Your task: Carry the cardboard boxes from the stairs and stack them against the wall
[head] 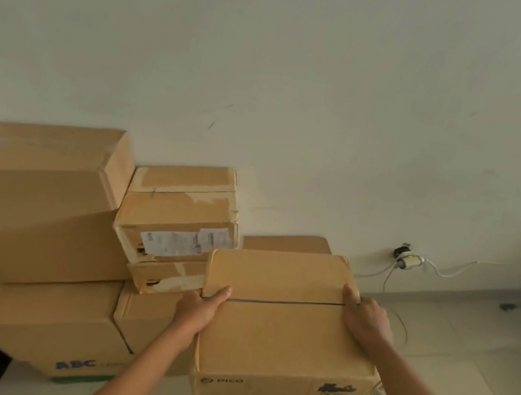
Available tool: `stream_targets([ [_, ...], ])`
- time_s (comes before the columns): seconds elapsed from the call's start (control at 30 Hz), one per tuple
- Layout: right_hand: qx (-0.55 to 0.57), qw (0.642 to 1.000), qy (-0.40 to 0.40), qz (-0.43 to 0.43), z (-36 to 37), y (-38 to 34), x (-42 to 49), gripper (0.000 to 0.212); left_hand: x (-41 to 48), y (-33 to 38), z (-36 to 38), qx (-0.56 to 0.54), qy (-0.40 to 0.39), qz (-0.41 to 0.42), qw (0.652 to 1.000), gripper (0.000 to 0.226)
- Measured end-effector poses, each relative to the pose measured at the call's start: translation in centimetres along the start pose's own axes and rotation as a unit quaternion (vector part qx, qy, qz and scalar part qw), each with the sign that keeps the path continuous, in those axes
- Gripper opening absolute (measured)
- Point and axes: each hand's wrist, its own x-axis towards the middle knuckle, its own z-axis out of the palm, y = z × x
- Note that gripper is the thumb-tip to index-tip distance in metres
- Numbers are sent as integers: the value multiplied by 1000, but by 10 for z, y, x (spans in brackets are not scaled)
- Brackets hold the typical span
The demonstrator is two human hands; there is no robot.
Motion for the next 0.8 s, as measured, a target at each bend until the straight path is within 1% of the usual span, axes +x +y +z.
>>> stream_targets([
  [0.13, -1, 1000, -5, 2, -15, 4, 54, 65, 30, 29, 39, 2, -7, 7, 1000, 45],
  [0.2, 10, 1000, -17, 1, -21, 6, 86, 65, 46, 45, 57, 16, -3, 2, 1000, 44],
  [0.23, 13, 1000, -22, -6, -24, 7, 102, 66, 53, 53, 66, 24, -8, -6, 1000, 50],
  [0.3, 10, 999, -29, -15, -31, 8, 136, 65, 68, 68, 85, 14, -17, -13, 1000, 74],
  [0.33, 6, 999, -34, -15, -34, 9, 151, 65, 77, 74, 95, 8, -16, -19, 1000, 81],
  [0.47, -2, 998, -60, -24, -40, 6, 207, 69, 97, 97, 130, -27, -19, -39, 999, 72],
  [0.57, -8, 996, -84, -21, -35, -2, 243, 71, 117, 108, 143, -29, -7, -52, 998, 80],
  [0.67, -4, 994, -112, -4, -22, -11, 272, 73, 141, 118, 150, -19, 4, -67, 998, 75],
  [0.8, -11, 990, -135, 29, 6, -29, 311, 74, 187, 123, 152, -22, 13, -93, 995, 74],
])
